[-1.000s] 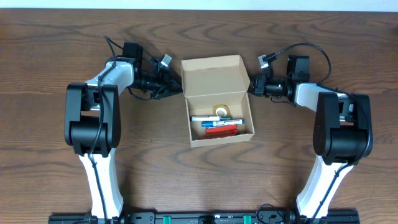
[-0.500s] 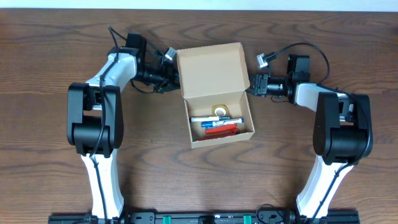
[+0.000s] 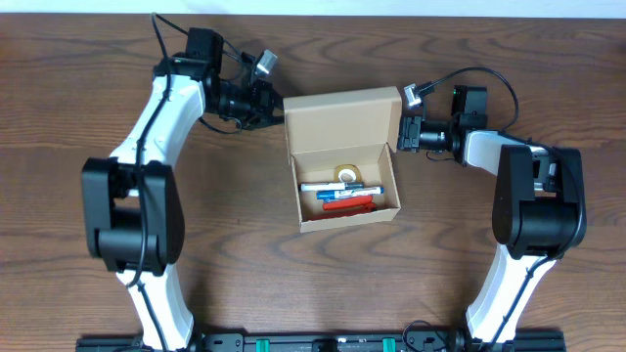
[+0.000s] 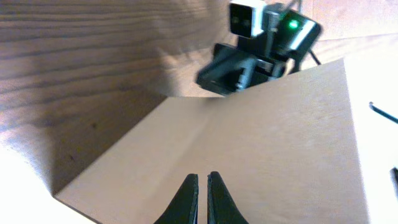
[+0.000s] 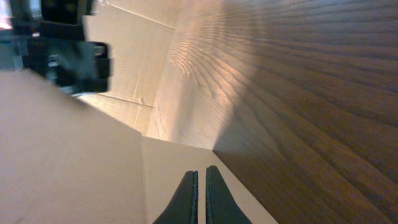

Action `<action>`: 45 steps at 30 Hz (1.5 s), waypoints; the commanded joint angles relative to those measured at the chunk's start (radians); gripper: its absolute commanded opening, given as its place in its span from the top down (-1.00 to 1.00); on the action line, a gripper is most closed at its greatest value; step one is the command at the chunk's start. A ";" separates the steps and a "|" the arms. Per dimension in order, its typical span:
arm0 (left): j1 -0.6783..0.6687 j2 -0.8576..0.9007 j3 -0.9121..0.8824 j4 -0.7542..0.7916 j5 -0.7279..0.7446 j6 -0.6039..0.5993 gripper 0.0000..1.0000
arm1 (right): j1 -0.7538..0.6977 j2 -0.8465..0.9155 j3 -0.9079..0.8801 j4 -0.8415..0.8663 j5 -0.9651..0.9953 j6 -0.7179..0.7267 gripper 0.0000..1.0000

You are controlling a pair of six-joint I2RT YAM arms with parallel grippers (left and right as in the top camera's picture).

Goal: Pack container
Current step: 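Lift and fold the lid over the box with both grippers, then press the closed lid down with the right gripper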

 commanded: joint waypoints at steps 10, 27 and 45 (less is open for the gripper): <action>-0.057 -0.182 0.023 -0.289 -0.232 0.228 0.88 | -0.003 0.008 0.003 -0.128 0.372 -0.051 0.97; -0.172 -0.243 0.023 -0.458 -0.954 0.186 0.85 | -0.021 0.007 0.363 -0.732 0.811 -0.424 0.98; -0.123 -0.532 -0.212 -0.298 -1.334 -0.074 0.41 | 0.275 -0.366 0.606 -1.079 1.320 -0.201 0.97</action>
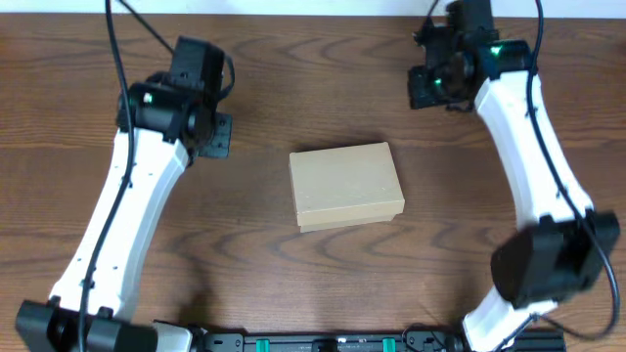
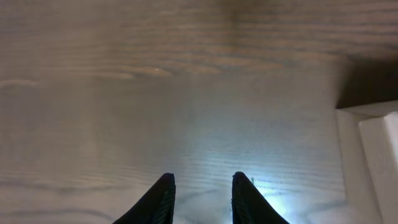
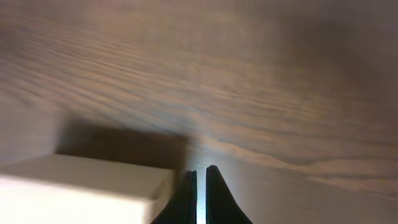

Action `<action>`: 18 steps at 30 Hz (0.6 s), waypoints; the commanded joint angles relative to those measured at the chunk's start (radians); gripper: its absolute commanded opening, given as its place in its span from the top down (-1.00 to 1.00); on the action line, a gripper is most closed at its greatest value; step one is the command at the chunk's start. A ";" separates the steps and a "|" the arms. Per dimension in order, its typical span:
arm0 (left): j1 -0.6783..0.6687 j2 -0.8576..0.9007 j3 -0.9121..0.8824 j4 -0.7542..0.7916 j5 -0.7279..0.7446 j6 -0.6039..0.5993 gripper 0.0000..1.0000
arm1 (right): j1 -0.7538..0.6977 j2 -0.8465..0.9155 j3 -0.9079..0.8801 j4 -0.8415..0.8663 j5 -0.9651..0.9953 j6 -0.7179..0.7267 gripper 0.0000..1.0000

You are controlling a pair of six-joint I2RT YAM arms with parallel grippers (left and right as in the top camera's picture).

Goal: Pack container
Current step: 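Press the closed lid down with the right gripper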

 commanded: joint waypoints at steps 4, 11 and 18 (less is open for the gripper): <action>-0.001 -0.145 -0.294 0.079 -0.028 -0.091 0.39 | 0.207 -0.180 -0.114 -0.012 0.148 0.205 0.97; -0.001 -0.274 -0.488 0.135 0.017 -0.156 0.35 | 0.367 -0.304 -0.345 0.006 0.151 0.415 0.97; -0.001 -0.295 -0.502 0.132 0.018 -0.155 0.21 | 0.458 -0.338 -0.554 0.052 0.142 0.535 0.97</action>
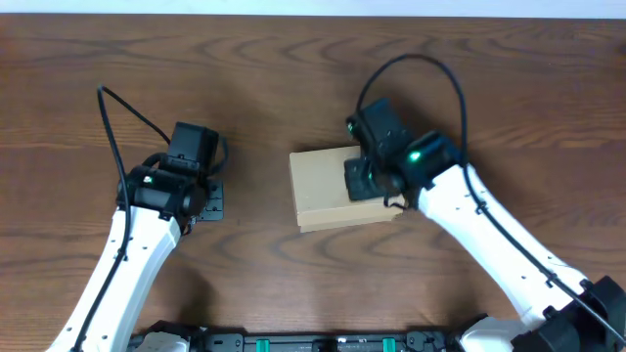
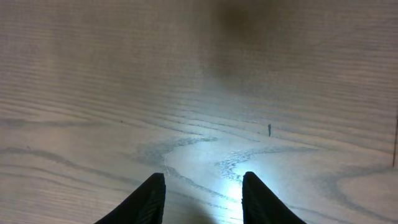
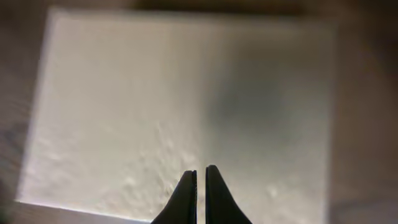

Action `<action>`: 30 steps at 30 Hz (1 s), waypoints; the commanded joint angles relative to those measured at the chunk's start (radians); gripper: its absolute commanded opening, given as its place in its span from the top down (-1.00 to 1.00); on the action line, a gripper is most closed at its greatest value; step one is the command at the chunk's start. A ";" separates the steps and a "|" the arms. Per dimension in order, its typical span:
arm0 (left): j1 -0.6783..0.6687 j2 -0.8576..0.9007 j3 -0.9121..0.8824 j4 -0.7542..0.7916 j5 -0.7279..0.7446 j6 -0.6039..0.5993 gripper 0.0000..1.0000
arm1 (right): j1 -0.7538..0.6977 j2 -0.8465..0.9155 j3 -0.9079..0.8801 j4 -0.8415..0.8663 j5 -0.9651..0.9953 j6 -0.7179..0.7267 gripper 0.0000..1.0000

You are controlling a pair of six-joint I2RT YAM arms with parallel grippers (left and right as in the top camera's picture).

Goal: Pack container
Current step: 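Press the closed lid down with the right gripper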

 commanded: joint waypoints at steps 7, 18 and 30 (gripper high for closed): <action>-0.001 -0.006 -0.004 0.000 0.003 -0.016 0.17 | 0.077 -0.024 -0.192 0.107 0.008 0.187 0.97; -0.001 -0.006 -0.004 0.004 0.003 -0.015 0.10 | 0.074 -0.031 -0.314 0.251 0.030 0.171 0.97; -0.001 -0.008 0.011 0.135 -0.053 0.007 -0.90 | -0.168 -0.115 -0.098 0.365 0.246 -0.095 -0.47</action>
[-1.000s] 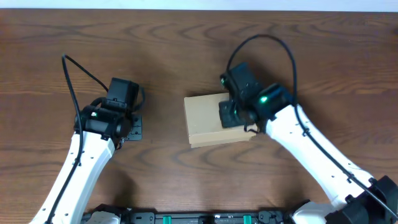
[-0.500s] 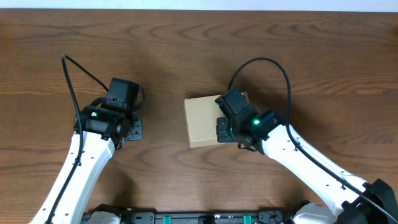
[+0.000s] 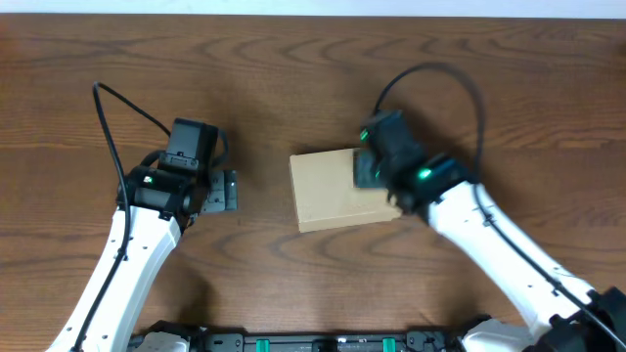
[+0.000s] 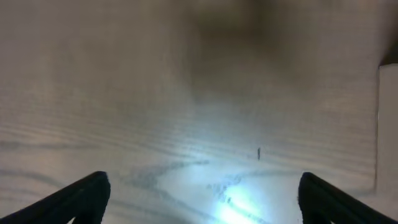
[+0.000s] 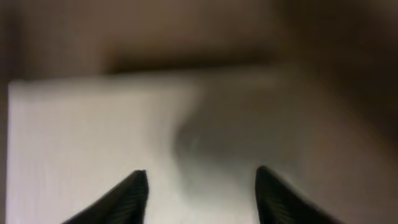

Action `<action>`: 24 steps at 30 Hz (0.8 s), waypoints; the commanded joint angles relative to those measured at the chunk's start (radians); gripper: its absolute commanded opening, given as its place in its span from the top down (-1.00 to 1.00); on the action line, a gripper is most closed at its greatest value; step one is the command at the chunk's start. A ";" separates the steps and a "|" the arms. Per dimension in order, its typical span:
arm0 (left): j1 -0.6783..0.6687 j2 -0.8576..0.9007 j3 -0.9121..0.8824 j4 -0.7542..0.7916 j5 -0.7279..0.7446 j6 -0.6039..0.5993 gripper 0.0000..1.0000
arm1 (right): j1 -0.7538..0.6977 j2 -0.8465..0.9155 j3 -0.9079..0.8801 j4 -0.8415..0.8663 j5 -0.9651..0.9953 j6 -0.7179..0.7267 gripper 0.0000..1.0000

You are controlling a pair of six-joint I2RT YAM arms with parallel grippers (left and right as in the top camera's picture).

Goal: Pack container

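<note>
The cardboard box [image 3: 337, 191] lies closed in the middle of the wooden table; its lid [image 5: 124, 143] fills the blurred right wrist view. My right gripper [image 5: 200, 196] hovers over the box's right end [image 3: 377, 181], open, nothing between its fingers. My left gripper [image 4: 200, 199] is wide open over bare wood to the left of the box [image 4: 388, 124], whose edge shows at the right of its view. In the overhead view the left gripper [image 3: 227, 191] sits a short way from the box. The box's contents are hidden.
The brown wooden table [image 3: 313, 78] stretches all round the box. Black cables [image 3: 127, 103] trail from both arms. A black rail [image 3: 313, 342] runs along the near table edge.
Both grippers have opened: the right from shut to open over the box's right end, the left from partly open to wide open. The left gripper sits slightly closer to the box.
First the box stood open with pens and tape inside, both shut grippers at the raised lid's far corners. Then the box was closed and both arms were away from it. Later the right gripper was shut on top of the lid; now both are open.
</note>
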 commanded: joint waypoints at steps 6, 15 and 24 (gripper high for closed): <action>0.004 -0.006 0.012 0.278 -0.315 0.010 -0.91 | -0.354 -0.034 0.074 0.236 0.145 -0.356 -0.99; 0.020 -0.093 -0.055 0.573 -0.198 0.027 -0.91 | -0.697 -0.101 0.011 0.311 -0.063 -0.370 -0.75; 0.020 -0.465 -0.355 0.557 -0.129 -0.036 -0.91 | -0.704 -0.455 -0.436 0.417 -0.133 -0.461 -0.69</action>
